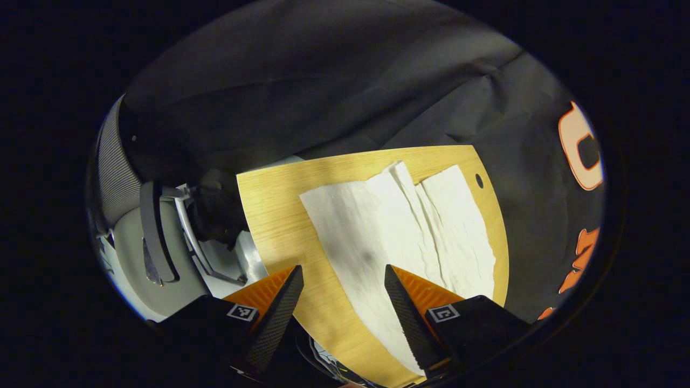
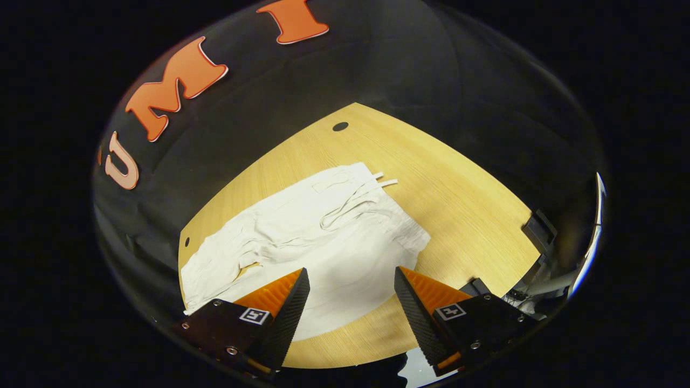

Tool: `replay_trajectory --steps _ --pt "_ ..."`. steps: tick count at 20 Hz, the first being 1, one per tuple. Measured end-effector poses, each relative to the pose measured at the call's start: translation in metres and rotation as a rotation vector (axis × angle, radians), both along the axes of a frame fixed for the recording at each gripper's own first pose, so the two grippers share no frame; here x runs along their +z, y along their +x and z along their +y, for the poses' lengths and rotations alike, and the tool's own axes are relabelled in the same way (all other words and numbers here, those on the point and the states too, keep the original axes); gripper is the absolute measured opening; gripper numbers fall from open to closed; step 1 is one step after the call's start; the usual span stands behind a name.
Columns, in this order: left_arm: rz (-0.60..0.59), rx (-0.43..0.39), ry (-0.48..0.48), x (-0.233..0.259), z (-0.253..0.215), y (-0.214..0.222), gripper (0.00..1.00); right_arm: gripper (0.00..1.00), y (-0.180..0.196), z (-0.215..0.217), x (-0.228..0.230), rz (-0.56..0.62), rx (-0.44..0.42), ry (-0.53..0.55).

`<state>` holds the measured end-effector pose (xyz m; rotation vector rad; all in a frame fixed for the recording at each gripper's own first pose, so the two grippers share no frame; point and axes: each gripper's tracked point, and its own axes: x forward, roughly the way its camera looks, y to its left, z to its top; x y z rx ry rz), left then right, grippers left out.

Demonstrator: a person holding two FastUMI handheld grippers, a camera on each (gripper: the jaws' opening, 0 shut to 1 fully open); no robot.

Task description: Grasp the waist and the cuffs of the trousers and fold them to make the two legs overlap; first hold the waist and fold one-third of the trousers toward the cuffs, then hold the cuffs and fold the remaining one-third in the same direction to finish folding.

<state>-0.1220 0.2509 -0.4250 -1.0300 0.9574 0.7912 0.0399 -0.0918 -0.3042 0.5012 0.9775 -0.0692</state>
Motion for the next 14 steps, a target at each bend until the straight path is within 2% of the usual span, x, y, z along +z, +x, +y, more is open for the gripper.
replay_trajectory --steps 4,9,11,13,14 --pt "0.003 0.027 -0.063 -0.014 0.014 0.008 0.99 0.96 0.002 -0.004 -0.015 0.049 -0.033 0.014" --pt "-0.073 0.059 -0.119 -0.021 0.027 0.034 0.98 0.96 0.006 -0.009 -0.03 0.087 -0.08 0.05" --pt "-0.075 0.039 -0.116 -0.024 0.029 0.037 0.92 0.93 0.006 -0.013 -0.038 0.099 -0.097 0.05" --pt "-0.083 0.007 -0.092 -0.023 0.033 0.045 0.8 0.93 0.005 -0.019 -0.043 0.107 -0.119 0.052" --pt "-0.086 -0.008 -0.078 -0.026 0.033 0.047 0.66 0.93 0.004 -0.023 -0.044 0.11 -0.133 0.054"
